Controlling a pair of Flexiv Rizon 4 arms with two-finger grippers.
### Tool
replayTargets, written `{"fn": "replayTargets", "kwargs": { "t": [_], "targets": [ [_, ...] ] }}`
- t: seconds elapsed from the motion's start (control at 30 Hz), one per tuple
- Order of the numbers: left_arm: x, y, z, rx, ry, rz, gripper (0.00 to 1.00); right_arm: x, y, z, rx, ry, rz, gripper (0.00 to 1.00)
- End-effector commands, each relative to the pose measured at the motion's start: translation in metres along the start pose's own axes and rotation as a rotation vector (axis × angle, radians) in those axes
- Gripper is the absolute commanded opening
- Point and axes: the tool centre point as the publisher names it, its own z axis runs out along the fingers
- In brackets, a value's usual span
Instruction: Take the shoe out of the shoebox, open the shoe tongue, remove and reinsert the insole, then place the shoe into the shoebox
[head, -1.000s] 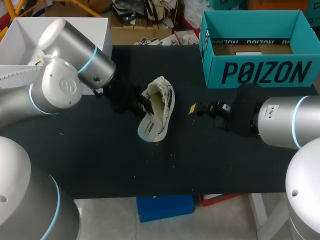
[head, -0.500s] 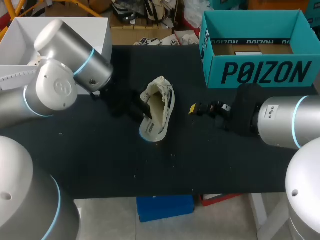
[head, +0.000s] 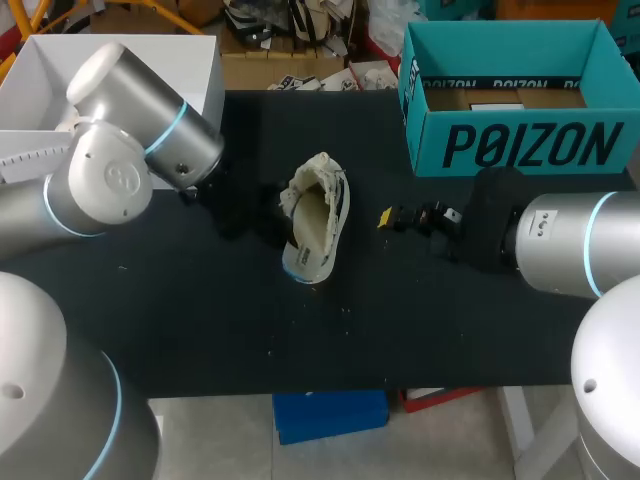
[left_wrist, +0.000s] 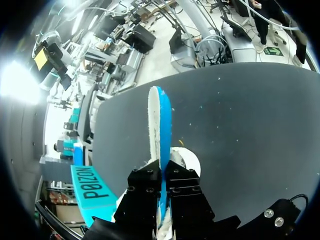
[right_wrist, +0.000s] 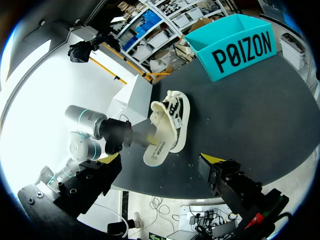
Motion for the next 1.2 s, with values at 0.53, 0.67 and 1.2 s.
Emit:
{"fn": "replayTargets", "kwargs": {
  "t": [0.53,0.67,1.2],
  "targets": [
    [-0.01,0.027,0.01,-0.035,-0.02,0.007,0.0,0.0,-0.003,0.002,-0.009,0.001,0.002,1.0],
    [-0.009,0.033,0.012,-0.048,-0.021,0.005,0.0,0.0,-0.003,0.002,-0.009,0.001,0.002,1.0],
    [-0.01,0.061,0.019,-0.132,-0.018,-0.012,0.0,0.0,-0.003,0.002,-0.009,0.001,0.002,1.0]
  ]
}}
